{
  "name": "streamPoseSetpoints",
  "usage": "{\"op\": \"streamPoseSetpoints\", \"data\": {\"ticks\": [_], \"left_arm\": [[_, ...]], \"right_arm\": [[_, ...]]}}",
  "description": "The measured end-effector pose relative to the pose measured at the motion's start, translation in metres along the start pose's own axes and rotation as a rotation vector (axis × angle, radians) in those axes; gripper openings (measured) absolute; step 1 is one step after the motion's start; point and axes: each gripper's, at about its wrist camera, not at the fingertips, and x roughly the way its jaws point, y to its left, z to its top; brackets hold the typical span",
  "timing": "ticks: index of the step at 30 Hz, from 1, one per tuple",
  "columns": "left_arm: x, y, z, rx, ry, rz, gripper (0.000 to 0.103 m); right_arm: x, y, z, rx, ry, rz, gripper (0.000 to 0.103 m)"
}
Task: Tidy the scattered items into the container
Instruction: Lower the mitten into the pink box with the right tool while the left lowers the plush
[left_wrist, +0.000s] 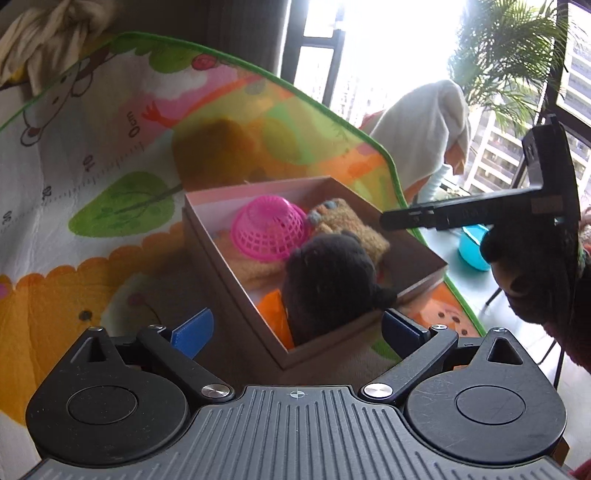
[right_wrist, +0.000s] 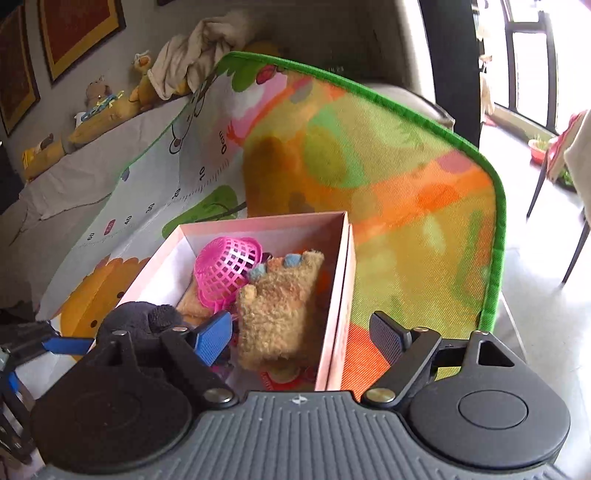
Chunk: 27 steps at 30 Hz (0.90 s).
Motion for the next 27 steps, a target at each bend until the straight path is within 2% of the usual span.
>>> {"op": "streamPoseSetpoints", "data": {"ticks": [2,4,6,9,15,17,21,23,25,26,27], "left_arm": [[0.01,-0.002,-0.009,-0.002,0.029,-0.005,0.1],[0.019,0.0,-0.012,-0.019,0.035,-0.015,0.1],[0.021,0.002,-0.013,-0.041,0.016,-0.054,0.1],[0.015,0.006,-0.013,-0.06,-0.023,-0.082,0.1],[-0.004,0.031,-0.031,-0.102,-0.059,-0.011,0.1],[-0.014,0.044,-0.036,-0.142,-0.079,0.013,0.1],[-0.034,0.059,-0.045,-0.199,-0.153,0.021,0.1],[-0.044,0.063,-0.05,-0.21,-0.195,0.059,0.101],[-0.053,0.069,-0.057,-0.234,-0.228,0.088,0.102],[-0.055,0.073,-0.06,-0.252,-0.234,0.092,0.102],[-0.057,0.078,-0.062,-0.273,-0.233,0.094,0.102]], "right_arm": [[0.008,0.003,0.0,0.033,0.033,0.028,0.082],[0.014,0.007,0.0,0.064,0.044,0.026,0.091],[0.017,0.017,0.003,0.068,0.043,0.0,0.095],[0.022,0.035,0.006,0.034,0.044,-0.027,0.095],[0.043,0.075,0.011,-0.022,0.064,0.047,0.095],[0.044,0.092,0.014,-0.077,0.037,0.058,0.094],[0.024,0.139,0.016,-0.314,-0.092,-0.066,0.096],[0.009,0.159,0.012,-0.405,-0.108,-0.02,0.1],[0.003,0.179,0.004,-0.483,-0.094,0.021,0.101],[0.003,0.188,0.001,-0.51,-0.078,0.032,0.101],[0.007,0.193,0.0,-0.51,-0.05,0.047,0.095]]}}
